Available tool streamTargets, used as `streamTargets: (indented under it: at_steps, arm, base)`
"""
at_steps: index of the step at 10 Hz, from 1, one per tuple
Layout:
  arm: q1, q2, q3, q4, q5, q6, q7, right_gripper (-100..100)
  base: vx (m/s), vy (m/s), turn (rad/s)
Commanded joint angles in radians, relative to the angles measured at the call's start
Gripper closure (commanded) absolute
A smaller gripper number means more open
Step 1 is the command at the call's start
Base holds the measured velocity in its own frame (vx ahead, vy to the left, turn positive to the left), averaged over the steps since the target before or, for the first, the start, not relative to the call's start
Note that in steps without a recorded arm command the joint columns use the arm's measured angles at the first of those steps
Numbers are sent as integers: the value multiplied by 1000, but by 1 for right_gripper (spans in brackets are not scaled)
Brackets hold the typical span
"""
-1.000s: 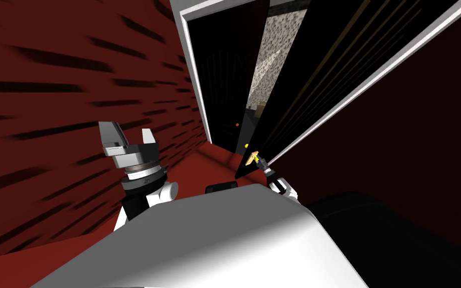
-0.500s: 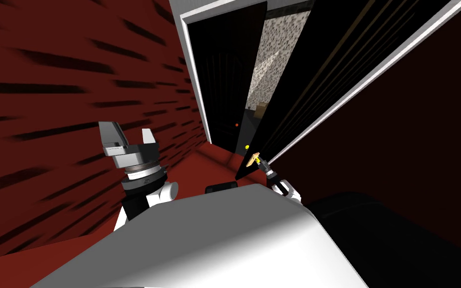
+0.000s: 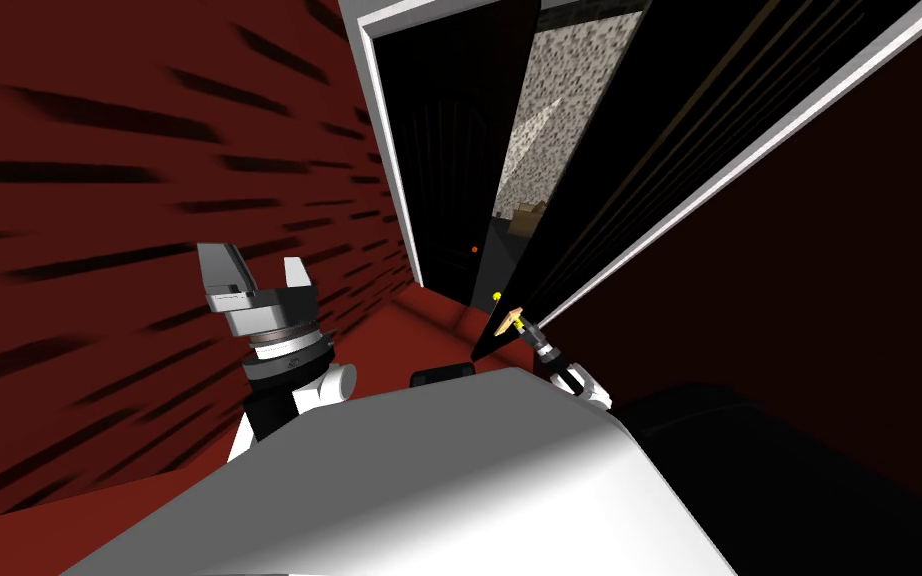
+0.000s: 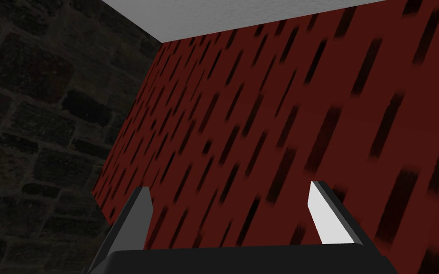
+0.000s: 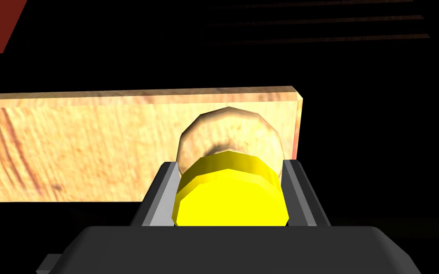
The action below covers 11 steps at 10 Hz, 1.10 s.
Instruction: Pull the door open
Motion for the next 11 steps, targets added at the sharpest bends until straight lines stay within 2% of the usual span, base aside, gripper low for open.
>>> streamTargets:
  at_steps: [1, 2, 3, 4, 5, 6, 7, 9, 10, 11]
  arm:
    - [16, -4, -3, 21, 12, -50, -6, 100]
    - [16, -4, -3, 21, 12, -57, -6, 100]
    - [23, -10, -10, 38, 17, -92, -9, 100]
    - [23, -10, -10, 38, 17, -93, -9, 100]
    - [29, -16, -18, 55, 23, -129, -13, 100]
    - [35, -22, -25, 73, 28, -154, -16, 100]
    - [35, -22, -25, 73, 28, -165, -16, 100]
    - [48, -34, -40, 106, 38, -227, -23, 100]
    - [48, -34, -40, 106, 38, -233, -23, 100]
    - [54, -39, -47, 122, 43, -266, -26, 100]
  base:
    - [8, 1, -10]
    - [2, 0, -15]
    - [0, 0, 0]
    - [-5, -1, -11]
    - [0, 0, 0]
    - [4, -5, -11]
    - [0, 0, 0]
    - [0, -10, -10]
    - [-5, -14, -14]
    - [-4, -17, -6]
